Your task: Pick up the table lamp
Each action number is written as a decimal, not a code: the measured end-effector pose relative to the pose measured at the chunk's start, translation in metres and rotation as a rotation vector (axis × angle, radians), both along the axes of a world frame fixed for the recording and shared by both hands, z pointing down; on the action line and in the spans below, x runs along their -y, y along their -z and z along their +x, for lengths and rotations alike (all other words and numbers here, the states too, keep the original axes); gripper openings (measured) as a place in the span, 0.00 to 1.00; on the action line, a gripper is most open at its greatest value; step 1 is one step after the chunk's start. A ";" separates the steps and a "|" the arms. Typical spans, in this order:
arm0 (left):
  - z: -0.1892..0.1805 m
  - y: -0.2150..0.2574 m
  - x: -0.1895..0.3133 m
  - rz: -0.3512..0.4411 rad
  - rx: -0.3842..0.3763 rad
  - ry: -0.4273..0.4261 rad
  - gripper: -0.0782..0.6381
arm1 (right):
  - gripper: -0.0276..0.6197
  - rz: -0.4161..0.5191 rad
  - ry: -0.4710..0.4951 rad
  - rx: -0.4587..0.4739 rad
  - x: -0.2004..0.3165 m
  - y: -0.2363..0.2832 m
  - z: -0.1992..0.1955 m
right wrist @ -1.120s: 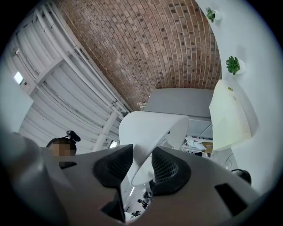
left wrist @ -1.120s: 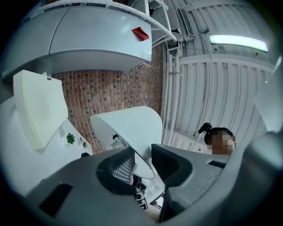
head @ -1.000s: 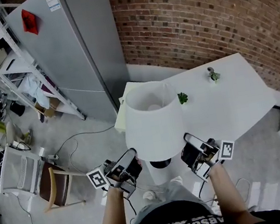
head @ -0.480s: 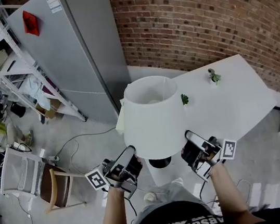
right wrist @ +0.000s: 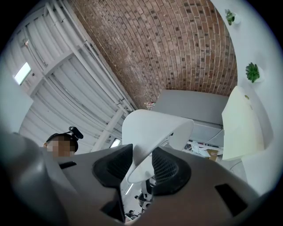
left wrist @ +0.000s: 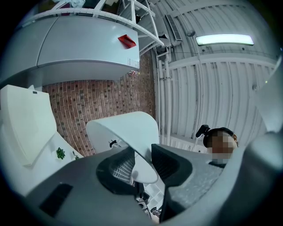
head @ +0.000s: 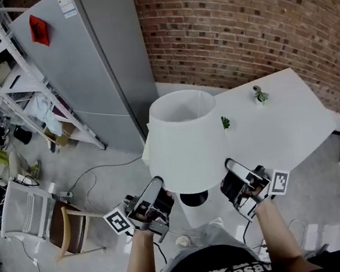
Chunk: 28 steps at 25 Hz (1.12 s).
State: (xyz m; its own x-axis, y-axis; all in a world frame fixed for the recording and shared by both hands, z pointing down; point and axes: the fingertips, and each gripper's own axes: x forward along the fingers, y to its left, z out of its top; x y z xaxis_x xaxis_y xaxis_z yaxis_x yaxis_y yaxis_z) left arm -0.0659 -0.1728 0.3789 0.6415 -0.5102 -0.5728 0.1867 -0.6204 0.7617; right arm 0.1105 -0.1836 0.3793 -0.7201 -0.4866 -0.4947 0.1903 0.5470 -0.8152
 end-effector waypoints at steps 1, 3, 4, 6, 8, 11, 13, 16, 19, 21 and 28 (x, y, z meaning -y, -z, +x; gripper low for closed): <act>-0.001 0.001 0.000 -0.001 -0.003 0.002 0.28 | 0.24 0.005 -0.001 -0.004 -0.001 0.001 0.000; -0.002 0.003 0.000 -0.003 -0.007 0.004 0.28 | 0.24 0.012 -0.004 -0.011 -0.002 0.004 -0.002; -0.003 0.004 -0.001 -0.003 -0.009 0.004 0.28 | 0.25 0.015 -0.005 -0.014 -0.003 0.005 -0.002; -0.003 0.006 -0.003 0.001 -0.014 0.003 0.28 | 0.25 0.020 -0.006 -0.017 -0.005 0.007 -0.003; -0.004 0.008 -0.005 0.006 -0.018 0.003 0.28 | 0.25 0.025 -0.010 -0.017 -0.006 0.010 -0.003; -0.004 0.012 -0.006 0.011 -0.019 0.003 0.28 | 0.25 0.032 -0.017 -0.014 -0.008 0.013 -0.004; -0.005 0.015 -0.008 0.016 -0.022 0.003 0.28 | 0.24 0.039 -0.017 -0.011 -0.010 0.017 -0.004; -0.005 0.020 -0.010 0.026 -0.025 -0.002 0.28 | 0.24 0.056 -0.017 -0.009 -0.014 0.022 -0.005; -0.005 0.023 -0.012 0.034 -0.026 -0.003 0.28 | 0.24 0.069 -0.020 -0.008 -0.016 0.025 -0.004; -0.004 0.026 -0.013 0.038 -0.028 -0.002 0.28 | 0.24 0.074 -0.020 -0.008 -0.017 0.028 -0.003; -0.004 0.031 -0.016 0.049 -0.034 -0.005 0.28 | 0.24 0.087 -0.021 -0.017 -0.022 0.033 -0.003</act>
